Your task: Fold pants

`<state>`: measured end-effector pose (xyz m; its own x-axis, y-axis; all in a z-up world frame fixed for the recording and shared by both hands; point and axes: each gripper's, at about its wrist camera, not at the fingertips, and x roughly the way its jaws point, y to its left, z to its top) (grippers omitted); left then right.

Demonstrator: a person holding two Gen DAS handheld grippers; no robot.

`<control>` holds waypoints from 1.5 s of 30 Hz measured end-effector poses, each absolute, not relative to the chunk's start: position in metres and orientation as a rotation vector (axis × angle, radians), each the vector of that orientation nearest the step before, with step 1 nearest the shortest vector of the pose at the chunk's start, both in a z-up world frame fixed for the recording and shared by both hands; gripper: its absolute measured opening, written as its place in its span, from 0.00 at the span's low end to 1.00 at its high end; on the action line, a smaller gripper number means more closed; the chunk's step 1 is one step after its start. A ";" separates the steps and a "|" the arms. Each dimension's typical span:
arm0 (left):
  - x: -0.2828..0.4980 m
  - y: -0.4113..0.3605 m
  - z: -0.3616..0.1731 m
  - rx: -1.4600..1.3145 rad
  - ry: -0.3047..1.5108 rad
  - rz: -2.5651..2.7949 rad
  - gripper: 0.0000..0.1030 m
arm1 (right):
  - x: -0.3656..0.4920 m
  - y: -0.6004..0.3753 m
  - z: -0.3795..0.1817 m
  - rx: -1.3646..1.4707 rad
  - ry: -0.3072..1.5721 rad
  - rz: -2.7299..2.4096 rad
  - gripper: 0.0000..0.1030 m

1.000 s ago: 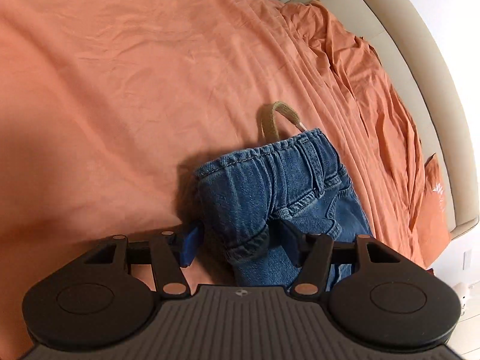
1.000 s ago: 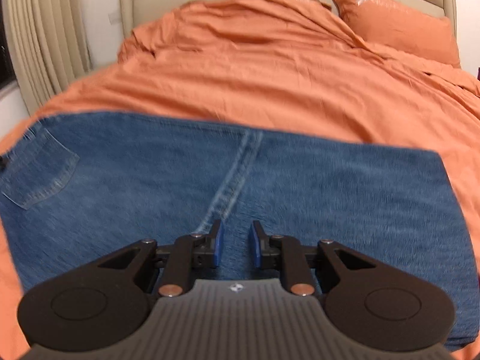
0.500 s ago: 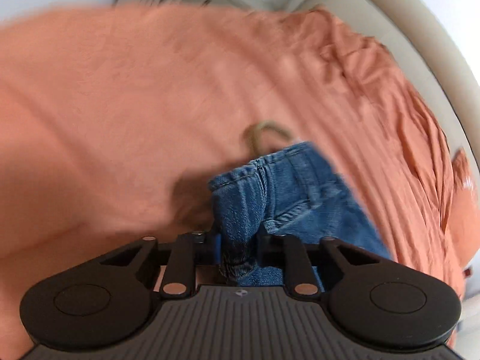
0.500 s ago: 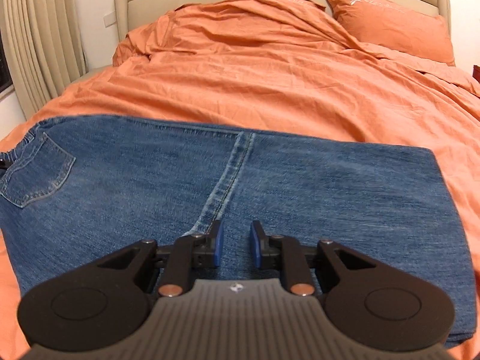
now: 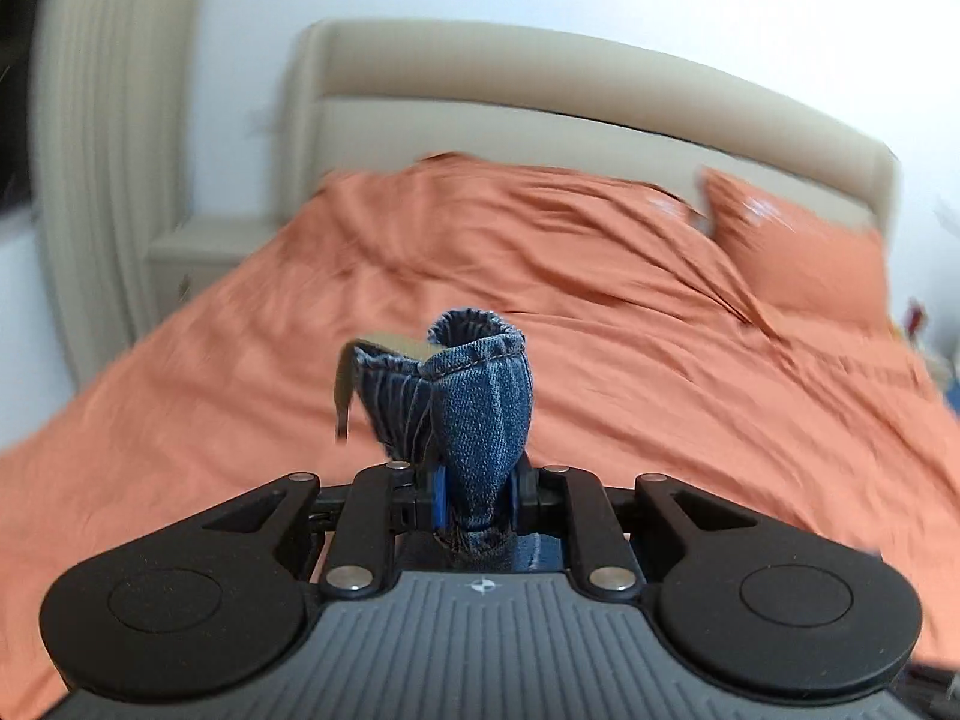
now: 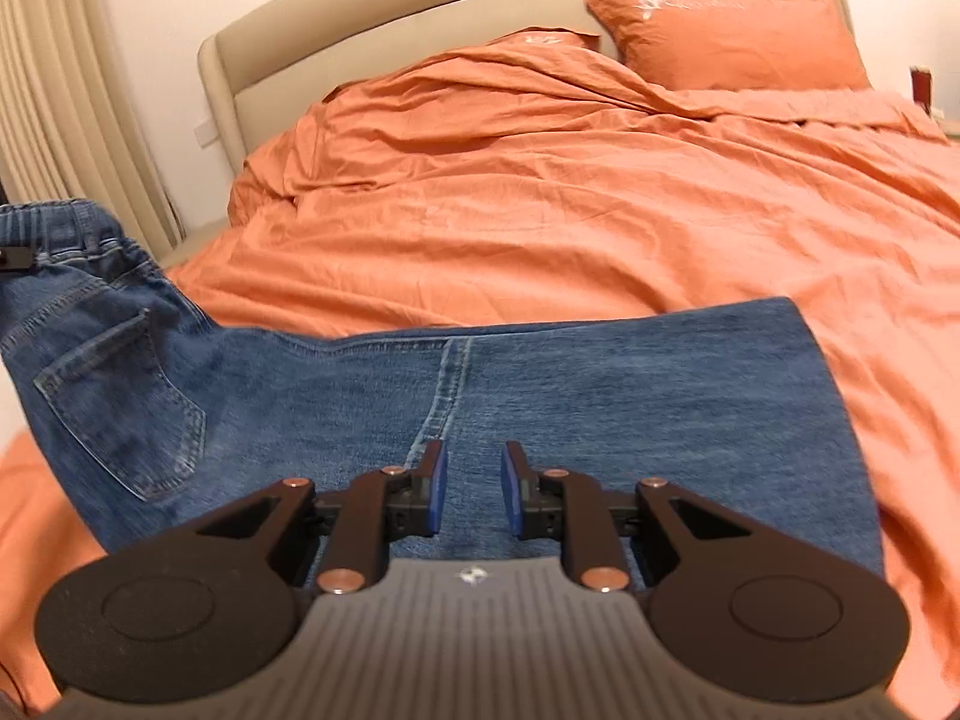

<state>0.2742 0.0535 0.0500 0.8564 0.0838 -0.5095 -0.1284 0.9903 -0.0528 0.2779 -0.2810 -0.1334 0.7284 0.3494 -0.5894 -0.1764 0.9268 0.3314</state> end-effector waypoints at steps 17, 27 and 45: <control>0.272 -0.154 -0.107 0.258 0.782 -0.232 0.21 | 0.274 -0.348 -0.143 0.435 0.771 0.257 0.17; 0.285 -0.115 -0.091 -0.066 0.928 -0.494 0.71 | 0.289 -0.346 -0.153 0.484 0.800 0.298 0.18; 0.331 0.022 -0.086 -0.270 0.715 -0.100 0.68 | 0.360 -0.303 -0.172 0.694 0.739 0.445 0.30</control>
